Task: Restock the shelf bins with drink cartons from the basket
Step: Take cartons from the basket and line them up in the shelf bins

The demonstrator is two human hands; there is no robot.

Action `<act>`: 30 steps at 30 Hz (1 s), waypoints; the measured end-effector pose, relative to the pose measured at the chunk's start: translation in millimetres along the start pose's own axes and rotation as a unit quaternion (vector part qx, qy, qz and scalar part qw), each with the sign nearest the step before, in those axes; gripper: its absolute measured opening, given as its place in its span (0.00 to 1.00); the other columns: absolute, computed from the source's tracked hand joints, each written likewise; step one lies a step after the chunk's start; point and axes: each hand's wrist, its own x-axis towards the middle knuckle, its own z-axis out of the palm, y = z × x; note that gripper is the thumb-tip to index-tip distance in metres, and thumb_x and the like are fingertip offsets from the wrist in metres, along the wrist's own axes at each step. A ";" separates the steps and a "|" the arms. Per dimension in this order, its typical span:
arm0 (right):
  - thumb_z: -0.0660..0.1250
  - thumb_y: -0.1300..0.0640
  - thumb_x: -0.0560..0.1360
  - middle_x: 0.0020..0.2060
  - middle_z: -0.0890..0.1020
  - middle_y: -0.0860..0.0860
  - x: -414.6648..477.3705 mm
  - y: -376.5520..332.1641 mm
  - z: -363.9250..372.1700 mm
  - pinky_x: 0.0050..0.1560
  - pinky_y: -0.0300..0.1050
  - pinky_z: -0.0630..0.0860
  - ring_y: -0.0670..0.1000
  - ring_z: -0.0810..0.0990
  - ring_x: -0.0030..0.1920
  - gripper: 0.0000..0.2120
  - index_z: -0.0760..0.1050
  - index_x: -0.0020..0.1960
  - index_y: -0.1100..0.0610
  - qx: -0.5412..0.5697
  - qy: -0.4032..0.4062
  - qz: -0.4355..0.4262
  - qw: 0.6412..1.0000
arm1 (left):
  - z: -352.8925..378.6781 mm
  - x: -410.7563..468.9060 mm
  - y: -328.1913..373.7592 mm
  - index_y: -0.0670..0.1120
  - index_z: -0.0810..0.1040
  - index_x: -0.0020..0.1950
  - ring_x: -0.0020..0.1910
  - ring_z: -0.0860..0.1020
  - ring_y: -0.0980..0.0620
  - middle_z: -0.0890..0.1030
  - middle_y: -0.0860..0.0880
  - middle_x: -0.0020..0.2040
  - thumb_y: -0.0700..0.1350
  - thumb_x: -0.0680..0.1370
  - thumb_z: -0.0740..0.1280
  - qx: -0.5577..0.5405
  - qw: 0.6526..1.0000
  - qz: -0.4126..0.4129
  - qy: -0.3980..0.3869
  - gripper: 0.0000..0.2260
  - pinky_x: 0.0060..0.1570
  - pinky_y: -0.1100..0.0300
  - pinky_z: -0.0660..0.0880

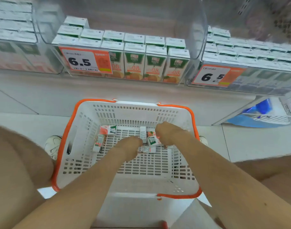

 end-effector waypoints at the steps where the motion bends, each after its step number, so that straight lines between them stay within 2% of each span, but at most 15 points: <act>1: 0.65 0.67 0.77 0.40 0.74 0.53 5.9 1.7 8.3 0.45 0.48 0.74 0.54 0.75 0.39 0.14 0.66 0.38 0.54 -0.003 -0.005 0.003 1.000 | 9.7 5.8 1.0 0.45 0.74 0.72 0.64 0.78 0.41 0.76 0.43 0.69 0.37 0.82 0.64 -0.010 1.000 0.001 0.005 0.18 0.63 0.45 0.77; 2: 0.66 0.66 0.77 0.43 0.75 0.54 11.2 3.5 14.9 0.46 0.49 0.75 0.56 0.77 0.43 0.11 0.68 0.41 0.54 -0.003 -0.003 0.006 1.000 | 18.7 11.0 2.1 0.45 0.74 0.73 0.65 0.77 0.41 0.75 0.43 0.70 0.37 0.81 0.65 -0.026 1.000 0.003 0.013 0.19 0.64 0.46 0.76; 3: 0.67 0.65 0.77 0.48 0.78 0.55 15.8 4.5 20.2 0.49 0.50 0.77 0.58 0.79 0.48 0.07 0.72 0.46 0.55 -0.001 0.001 0.004 1.000 | 26.7 16.2 3.4 0.44 0.73 0.73 0.65 0.77 0.40 0.74 0.43 0.71 0.37 0.81 0.66 -0.046 0.999 0.002 0.018 0.20 0.65 0.46 0.76; 4: 0.69 0.63 0.77 0.54 0.79 0.56 21.5 7.1 26.2 0.53 0.52 0.79 0.59 0.79 0.53 0.07 0.75 0.53 0.55 0.007 0.012 -0.003 1.000 | 34.3 20.9 4.5 0.44 0.72 0.74 0.66 0.77 0.40 0.74 0.43 0.71 0.37 0.81 0.67 -0.064 0.998 0.002 0.023 0.21 0.65 0.46 0.75; 6: 0.72 0.58 0.77 0.60 0.79 0.55 30.4 10.2 35.3 0.59 0.55 0.79 0.58 0.79 0.60 0.16 0.76 0.64 0.55 0.018 0.020 -0.015 1.000 | 49.2 30.8 6.0 0.43 0.72 0.73 0.64 0.77 0.41 0.74 0.44 0.69 0.38 0.80 0.68 -0.073 0.997 -0.007 0.035 0.20 0.63 0.44 0.76; 8: 0.75 0.56 0.76 0.61 0.79 0.55 36.8 13.6 42.3 0.61 0.55 0.78 0.58 0.78 0.63 0.22 0.74 0.68 0.54 0.012 0.019 -0.022 1.000 | 59.1 38.7 7.8 0.43 0.72 0.72 0.63 0.77 0.41 0.74 0.44 0.68 0.38 0.79 0.69 -0.060 0.996 -0.024 0.053 0.21 0.61 0.43 0.78; 12: 0.76 0.55 0.74 0.61 0.79 0.55 46.1 16.1 62.6 0.59 0.54 0.78 0.59 0.79 0.62 0.28 0.71 0.71 0.53 -0.042 0.011 -0.026 0.999 | 63.8 47.8 18.3 0.43 0.72 0.71 0.66 0.74 0.42 0.74 0.44 0.67 0.37 0.78 0.72 0.037 0.996 -0.038 0.078 0.22 0.59 0.48 0.78; 16: 0.75 0.58 0.76 0.64 0.75 0.56 52.2 15.0 74.7 0.63 0.55 0.74 0.59 0.73 0.67 0.29 0.68 0.74 0.54 -0.078 0.019 -0.028 0.996 | 67.5 52.2 21.2 0.43 0.71 0.74 0.67 0.73 0.41 0.73 0.42 0.68 0.36 0.79 0.70 0.089 0.992 -0.041 0.075 0.24 0.59 0.48 0.77; 19: 0.73 0.62 0.76 0.64 0.77 0.56 51.8 21.0 79.0 0.62 0.55 0.73 0.59 0.74 0.67 0.26 0.69 0.71 0.55 -0.082 0.015 -0.013 0.996 | 69.7 47.7 15.3 0.42 0.72 0.73 0.65 0.76 0.41 0.74 0.41 0.69 0.41 0.81 0.70 0.046 0.996 -0.041 0.057 0.21 0.58 0.48 0.78; 22: 0.69 0.66 0.75 0.59 0.81 0.57 50.1 25.2 70.0 0.56 0.52 0.77 0.61 0.80 0.58 0.17 0.75 0.63 0.56 -0.043 0.018 0.013 0.999 | 67.7 37.2 2.7 0.43 0.76 0.64 0.55 0.80 0.42 0.79 0.43 0.59 0.49 0.81 0.69 -0.053 0.997 -0.058 0.015 0.14 0.50 0.50 0.79; 24: 0.68 0.67 0.74 0.57 0.81 0.57 48.5 23.6 59.8 0.54 0.52 0.79 0.60 0.81 0.55 0.16 0.77 0.61 0.57 0.006 0.012 0.034 0.999 | 63.0 26.8 -4.1 0.45 0.78 0.59 0.51 0.82 0.44 0.81 0.44 0.54 0.51 0.81 0.70 -0.105 0.992 -0.075 0.006 0.12 0.46 0.53 0.77; 27: 0.67 0.64 0.77 0.62 0.78 0.58 40.6 21.0 61.1 0.59 0.53 0.79 0.60 0.79 0.60 0.18 0.75 0.67 0.56 0.054 -0.032 0.047 0.997 | 54.2 10.2 -5.9 0.45 0.78 0.66 0.57 0.81 0.44 0.82 0.44 0.59 0.47 0.81 0.70 -0.151 0.984 -0.094 0.004 0.15 0.49 0.58 0.73; 28: 0.65 0.64 0.78 0.63 0.77 0.58 37.6 18.1 64.3 0.60 0.53 0.79 0.60 0.78 0.62 0.20 0.73 0.70 0.56 0.058 -0.049 0.042 0.996 | 50.7 4.9 -6.8 0.44 0.78 0.65 0.54 0.80 0.44 0.82 0.44 0.59 0.47 0.81 0.70 -0.157 0.982 -0.106 0.002 0.14 0.47 0.58 0.72; 30: 0.64 0.66 0.79 0.63 0.78 0.58 32.9 9.4 71.6 0.60 0.55 0.80 0.59 0.80 0.60 0.28 0.66 0.78 0.55 0.067 -0.073 0.024 0.995 | 51.4 -3.0 -12.4 0.43 0.77 0.56 0.43 0.79 0.47 0.81 0.46 0.50 0.48 0.79 0.72 -0.190 0.970 -0.151 -0.004 0.12 0.38 0.58 0.74</act>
